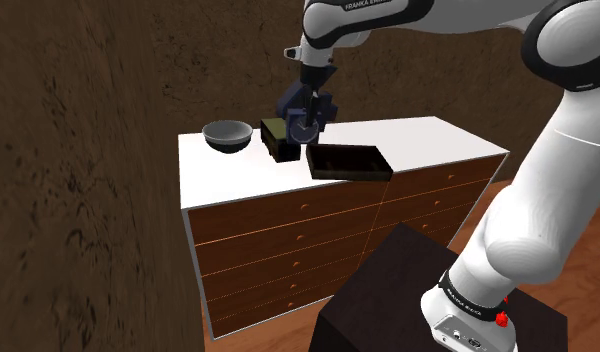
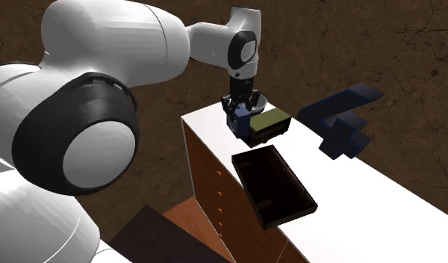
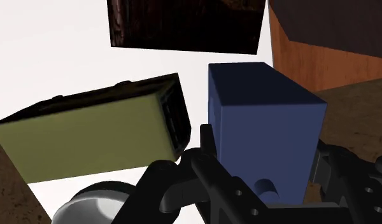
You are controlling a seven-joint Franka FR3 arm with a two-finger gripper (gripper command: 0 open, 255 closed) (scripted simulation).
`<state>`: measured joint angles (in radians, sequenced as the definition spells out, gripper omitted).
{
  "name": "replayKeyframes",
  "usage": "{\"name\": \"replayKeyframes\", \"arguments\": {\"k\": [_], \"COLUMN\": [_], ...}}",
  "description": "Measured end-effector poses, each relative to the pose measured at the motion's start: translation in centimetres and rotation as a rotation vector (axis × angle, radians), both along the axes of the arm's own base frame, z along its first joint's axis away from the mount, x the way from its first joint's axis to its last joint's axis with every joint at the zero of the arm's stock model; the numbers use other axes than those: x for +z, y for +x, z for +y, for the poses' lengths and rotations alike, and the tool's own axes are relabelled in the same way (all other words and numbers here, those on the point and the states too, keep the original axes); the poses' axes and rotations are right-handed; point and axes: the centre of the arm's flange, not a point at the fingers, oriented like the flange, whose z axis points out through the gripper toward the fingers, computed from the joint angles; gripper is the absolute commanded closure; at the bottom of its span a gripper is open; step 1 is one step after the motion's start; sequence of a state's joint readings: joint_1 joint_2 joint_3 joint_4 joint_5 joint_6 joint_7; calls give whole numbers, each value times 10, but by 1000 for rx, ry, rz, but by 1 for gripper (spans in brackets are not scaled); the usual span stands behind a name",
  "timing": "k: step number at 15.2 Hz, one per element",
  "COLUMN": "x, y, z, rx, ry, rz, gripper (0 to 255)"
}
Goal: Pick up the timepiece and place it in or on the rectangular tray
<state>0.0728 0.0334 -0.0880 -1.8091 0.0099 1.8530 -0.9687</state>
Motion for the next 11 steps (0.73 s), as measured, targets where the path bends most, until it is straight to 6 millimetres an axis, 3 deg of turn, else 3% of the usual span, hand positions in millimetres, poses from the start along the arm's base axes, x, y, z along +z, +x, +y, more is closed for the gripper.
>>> {"name": "replayKeyframes", "arguments": {"k": [11], "x": [8], "y": [-57], "z": [-129], "rx": [0], "ry": [0], "rz": [0], "gripper": [255]}}
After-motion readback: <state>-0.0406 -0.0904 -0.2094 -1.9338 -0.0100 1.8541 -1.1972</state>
